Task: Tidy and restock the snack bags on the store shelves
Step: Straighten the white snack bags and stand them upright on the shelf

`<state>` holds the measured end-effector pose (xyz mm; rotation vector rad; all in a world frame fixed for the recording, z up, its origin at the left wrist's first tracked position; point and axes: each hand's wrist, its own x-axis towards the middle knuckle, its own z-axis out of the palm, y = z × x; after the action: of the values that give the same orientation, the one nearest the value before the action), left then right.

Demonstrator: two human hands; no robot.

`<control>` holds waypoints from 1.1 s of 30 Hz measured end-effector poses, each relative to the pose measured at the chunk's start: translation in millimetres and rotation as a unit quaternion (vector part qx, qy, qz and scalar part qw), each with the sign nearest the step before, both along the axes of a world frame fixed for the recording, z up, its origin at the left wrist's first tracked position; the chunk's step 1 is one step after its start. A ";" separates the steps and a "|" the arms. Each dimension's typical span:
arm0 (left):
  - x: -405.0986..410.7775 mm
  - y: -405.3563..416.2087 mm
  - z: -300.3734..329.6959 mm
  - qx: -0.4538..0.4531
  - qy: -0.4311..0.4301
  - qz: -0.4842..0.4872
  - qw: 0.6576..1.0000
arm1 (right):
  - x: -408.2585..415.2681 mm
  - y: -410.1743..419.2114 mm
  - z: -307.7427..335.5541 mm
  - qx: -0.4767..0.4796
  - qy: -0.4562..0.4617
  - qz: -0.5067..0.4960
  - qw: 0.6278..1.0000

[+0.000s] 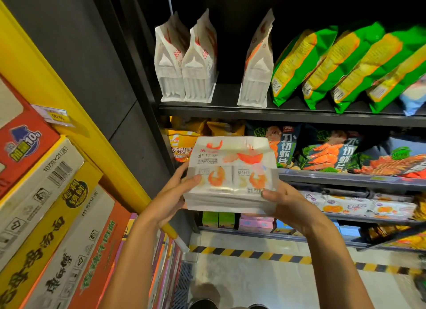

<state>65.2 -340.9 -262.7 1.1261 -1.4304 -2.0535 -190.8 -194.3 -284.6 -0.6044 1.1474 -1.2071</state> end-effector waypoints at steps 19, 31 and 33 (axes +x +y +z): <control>-39.5 -26.0 96.3 -0.362 0.134 0.228 0.894 | 15.6 -95.5 116.2 -0.268 0.414 -0.232 0.838; -122.2 -53.6 75.0 -0.470 0.047 0.176 0.864 | 15.4 -160.5 138.1 -0.293 0.459 -0.132 0.828; -126.1 -61.2 66.7 -0.495 0.017 0.136 0.858 | 3.3 -169.7 128.3 -0.282 0.461 -0.141 0.830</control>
<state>-60.9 -402.1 -196.0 0.7428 -1.8163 -0.8701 -187.5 -364.0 -156.4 -1.6421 1.7177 -1.5752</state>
